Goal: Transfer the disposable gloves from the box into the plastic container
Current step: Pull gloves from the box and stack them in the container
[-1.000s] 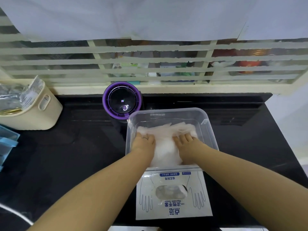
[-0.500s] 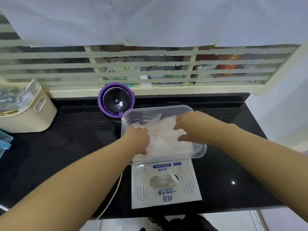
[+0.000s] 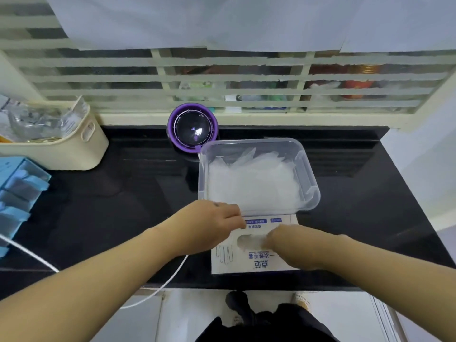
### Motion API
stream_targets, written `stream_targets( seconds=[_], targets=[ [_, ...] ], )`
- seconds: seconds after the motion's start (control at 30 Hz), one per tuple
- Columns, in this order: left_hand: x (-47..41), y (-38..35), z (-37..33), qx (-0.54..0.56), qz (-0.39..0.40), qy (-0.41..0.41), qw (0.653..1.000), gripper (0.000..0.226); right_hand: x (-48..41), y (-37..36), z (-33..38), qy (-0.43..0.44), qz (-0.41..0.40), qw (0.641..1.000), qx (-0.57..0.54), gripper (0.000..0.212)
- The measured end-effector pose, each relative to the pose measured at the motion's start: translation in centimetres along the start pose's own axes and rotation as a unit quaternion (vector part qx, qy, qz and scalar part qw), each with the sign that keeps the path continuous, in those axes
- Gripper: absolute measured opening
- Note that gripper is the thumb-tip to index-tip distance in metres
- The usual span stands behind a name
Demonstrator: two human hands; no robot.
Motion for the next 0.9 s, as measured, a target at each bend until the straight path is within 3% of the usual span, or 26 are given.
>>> stream_targets(
  seconds=[0.17, 0.23, 0.47, 0.57, 0.8, 0.9],
  targets=[
    [1.2, -4.8, 0.7, 0.003, 0.191, 0.151, 0.97, 0.047, -1.4, -0.8, 0.7, -0.023, 0.015, 1.0, -0.006, 0.038],
    [1.4, -5.4, 0.6, 0.007, 0.229, 0.175, 0.958, 0.054, -2.0, -0.9, 0.9, -0.03, 0.016, 0.999, 0.01, 0.032],
    [1.8, -6.1, 0.9, 0.046, 0.223, 0.192, 0.954, 0.055, -2.8, -0.1, 1.6, 0.011, -0.049, 0.993, 0.109, 0.045],
    [1.9, -6.0, 1.0, 0.055, 0.218, 0.196, 0.955, 0.054, -2.0, -0.6, 1.9, 0.022, -0.079, 0.988, 0.133, 0.038],
    [2.2, -6.3, 1.0, 0.066, 0.211, 0.195, 0.956, 0.053, -1.4, -2.2, 2.3, -0.055, 0.027, 0.998, -0.015, 0.036],
    [2.2, -6.3, 1.0, 0.067, 0.213, 0.196, 0.955, 0.053, -1.8, -2.2, 2.3, -0.057, 0.028, 0.997, -0.042, 0.032]
  ],
)
Point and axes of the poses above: each hand's wrist, its own x-axis away from the middle knuckle, its own y-axis out of the back of the hand, z = x × y, the point moved 4 cm from there along -x, towards the middle knuckle, and after that the axes turned 15 degrees about x, right-handed, at the moved point
